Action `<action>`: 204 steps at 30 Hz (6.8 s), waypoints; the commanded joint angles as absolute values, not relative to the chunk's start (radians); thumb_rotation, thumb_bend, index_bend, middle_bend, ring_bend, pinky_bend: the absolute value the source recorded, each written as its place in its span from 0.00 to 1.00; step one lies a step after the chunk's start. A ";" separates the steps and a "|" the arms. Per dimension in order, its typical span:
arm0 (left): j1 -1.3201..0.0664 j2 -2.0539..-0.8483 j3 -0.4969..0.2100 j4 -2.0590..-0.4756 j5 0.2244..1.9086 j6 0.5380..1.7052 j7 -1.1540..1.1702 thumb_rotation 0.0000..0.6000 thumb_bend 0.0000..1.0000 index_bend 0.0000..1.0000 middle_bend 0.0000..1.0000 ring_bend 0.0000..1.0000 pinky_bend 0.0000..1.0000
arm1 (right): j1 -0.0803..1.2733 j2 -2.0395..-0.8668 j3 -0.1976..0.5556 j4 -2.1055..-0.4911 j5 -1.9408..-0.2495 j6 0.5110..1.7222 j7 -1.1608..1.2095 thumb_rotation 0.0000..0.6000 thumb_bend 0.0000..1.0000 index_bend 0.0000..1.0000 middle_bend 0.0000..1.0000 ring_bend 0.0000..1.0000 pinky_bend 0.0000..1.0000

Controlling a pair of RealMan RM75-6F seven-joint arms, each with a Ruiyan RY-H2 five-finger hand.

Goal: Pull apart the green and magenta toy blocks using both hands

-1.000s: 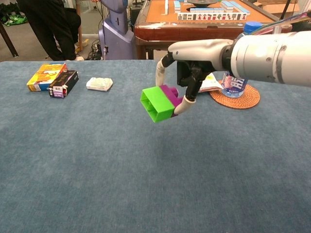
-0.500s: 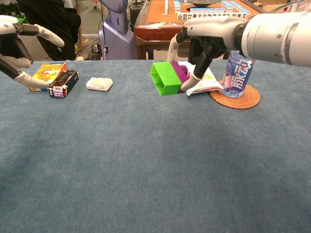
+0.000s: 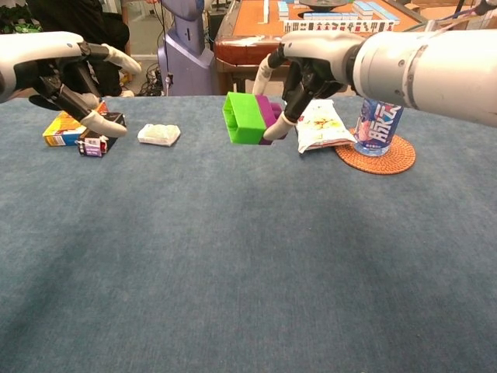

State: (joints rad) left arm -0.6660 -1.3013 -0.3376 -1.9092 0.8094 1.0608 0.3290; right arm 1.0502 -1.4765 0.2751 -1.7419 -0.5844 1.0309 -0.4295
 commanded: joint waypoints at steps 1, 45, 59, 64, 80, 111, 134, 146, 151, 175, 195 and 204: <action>-0.683 -1.302 -0.343 -1.923 0.769 1.059 0.324 1.00 0.00 0.16 1.00 1.00 1.00 | 1.059 -1.496 0.294 -1.727 -0.555 1.018 -0.417 1.00 0.00 0.58 1.00 1.00 1.00; -0.803 -1.471 -0.328 -1.932 0.624 1.226 0.343 1.00 0.00 0.15 1.00 1.00 1.00 | 1.141 -1.679 0.385 -1.548 -0.491 0.943 -0.320 1.00 0.00 0.58 1.00 1.00 1.00; -0.780 -1.540 -0.333 -1.890 0.672 1.302 0.332 1.00 0.00 0.37 1.00 1.00 1.00 | 1.136 -1.697 0.401 -1.539 -0.492 0.929 -0.300 1.00 0.00 0.59 1.00 1.00 1.00; -0.773 -1.548 -0.333 -1.883 0.678 1.298 0.334 1.00 0.00 0.41 1.00 1.00 1.00 | 1.135 -1.700 0.405 -1.537 -0.490 0.917 -0.292 1.00 0.00 0.59 1.00 1.00 1.00; -0.762 -1.560 -0.341 -1.868 0.687 1.293 0.350 1.00 0.00 0.54 1.00 1.00 1.00 | 1.131 -1.698 0.406 -1.535 -0.499 0.897 -0.273 1.00 0.00 0.59 1.00 1.00 1.00; -0.738 -1.582 -0.334 -1.839 0.735 1.293 0.374 1.00 0.00 0.71 1.00 1.00 1.00 | 1.114 -1.676 0.385 -1.554 -0.514 0.891 -0.261 1.00 0.00 0.61 1.00 1.00 1.00; -0.718 -1.589 -0.281 -1.780 0.709 1.191 0.364 1.00 0.00 0.30 1.00 1.00 1.00 | 1.078 -1.672 0.250 -1.470 -0.520 0.934 -0.400 1.00 0.00 0.46 1.00 1.00 1.00; -0.692 -1.555 -0.262 -1.788 0.720 1.204 0.373 1.00 0.00 0.04 1.00 0.99 1.00 | 1.045 -1.611 0.238 -1.542 -0.579 0.921 -0.407 1.00 0.00 0.04 0.99 1.00 1.00; -0.638 -1.510 -0.234 -1.786 0.796 1.257 0.338 1.00 0.00 0.05 0.96 0.85 1.00 | 0.996 -1.521 0.200 -1.652 -0.636 0.981 -0.433 1.00 0.00 0.08 0.82 0.84 0.91; -0.340 -1.155 -0.122 -1.638 1.108 1.382 0.028 1.00 0.00 0.25 0.25 0.20 0.36 | 0.619 -1.031 -0.098 -1.909 -1.123 1.346 -0.493 1.00 0.00 0.23 0.34 0.31 0.38; -0.175 -1.079 -0.055 -1.637 1.252 1.490 0.015 1.00 0.00 0.26 0.23 0.16 0.33 | 0.288 -0.971 -0.153 -1.802 -1.349 1.555 -0.307 1.00 0.00 0.27 0.34 0.31 0.38; -0.153 -1.101 -0.046 -1.633 1.301 1.504 0.067 1.00 0.00 0.26 0.23 0.16 0.33 | 0.206 -0.963 -0.117 -1.775 -1.359 1.597 -0.285 1.00 0.00 0.28 0.34 0.31 0.38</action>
State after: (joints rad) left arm -0.1534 -1.0994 -0.0457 -1.6334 1.3004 1.5052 0.0662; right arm 0.2089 -0.9655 -0.1198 -1.7742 -1.3567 1.5948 -0.2851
